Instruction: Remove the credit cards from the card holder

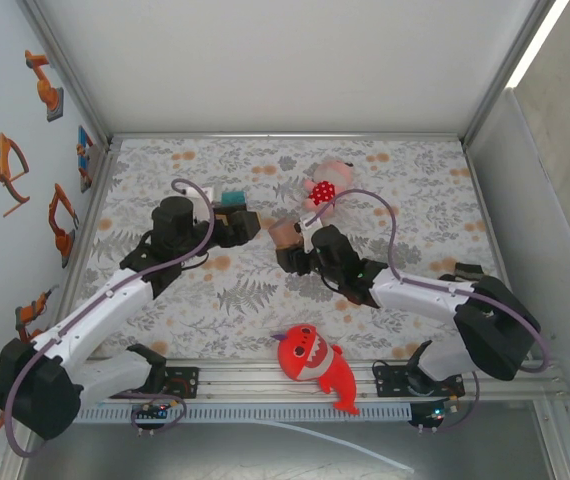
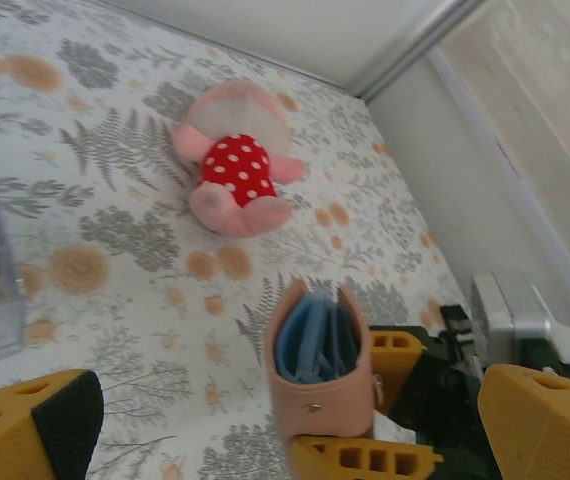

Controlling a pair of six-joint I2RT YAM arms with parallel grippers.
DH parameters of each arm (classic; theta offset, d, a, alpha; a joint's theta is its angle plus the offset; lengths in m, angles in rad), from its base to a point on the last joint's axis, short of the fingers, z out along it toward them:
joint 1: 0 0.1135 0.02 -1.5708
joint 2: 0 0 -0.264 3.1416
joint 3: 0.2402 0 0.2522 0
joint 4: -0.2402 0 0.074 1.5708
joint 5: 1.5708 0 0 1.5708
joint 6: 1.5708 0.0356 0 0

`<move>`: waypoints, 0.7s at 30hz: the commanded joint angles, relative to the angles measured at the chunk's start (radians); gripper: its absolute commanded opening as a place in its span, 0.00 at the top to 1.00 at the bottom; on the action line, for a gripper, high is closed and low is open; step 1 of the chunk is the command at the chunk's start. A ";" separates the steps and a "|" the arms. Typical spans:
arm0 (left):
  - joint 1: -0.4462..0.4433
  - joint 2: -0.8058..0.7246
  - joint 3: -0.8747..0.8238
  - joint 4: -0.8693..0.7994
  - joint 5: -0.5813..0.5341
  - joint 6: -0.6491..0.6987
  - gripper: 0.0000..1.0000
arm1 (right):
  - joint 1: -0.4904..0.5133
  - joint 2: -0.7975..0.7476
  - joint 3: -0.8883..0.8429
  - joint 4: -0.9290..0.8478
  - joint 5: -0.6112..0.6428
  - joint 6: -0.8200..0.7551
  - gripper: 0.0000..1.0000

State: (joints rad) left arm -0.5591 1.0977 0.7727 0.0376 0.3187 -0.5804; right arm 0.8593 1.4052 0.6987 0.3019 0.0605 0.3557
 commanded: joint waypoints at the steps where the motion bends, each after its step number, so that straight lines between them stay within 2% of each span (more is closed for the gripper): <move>1: -0.029 0.032 0.057 0.020 0.087 0.047 0.03 | 0.011 0.009 0.038 0.118 0.001 -0.016 0.39; 10: -0.043 0.105 0.069 0.024 0.088 0.024 0.00 | 0.039 0.013 0.061 0.131 0.005 -0.039 0.40; 18: -0.061 0.152 0.076 0.054 0.107 0.008 0.17 | 0.048 -0.002 0.064 0.137 0.004 -0.044 0.41; 21: -0.069 0.167 0.083 0.056 0.114 0.012 0.20 | 0.050 -0.009 0.064 0.137 0.007 -0.045 0.41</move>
State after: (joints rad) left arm -0.6193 1.2560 0.8185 0.0639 0.4026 -0.5732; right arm 0.9005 1.4155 0.7269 0.3820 0.0605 0.3264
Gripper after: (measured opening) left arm 0.801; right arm 0.594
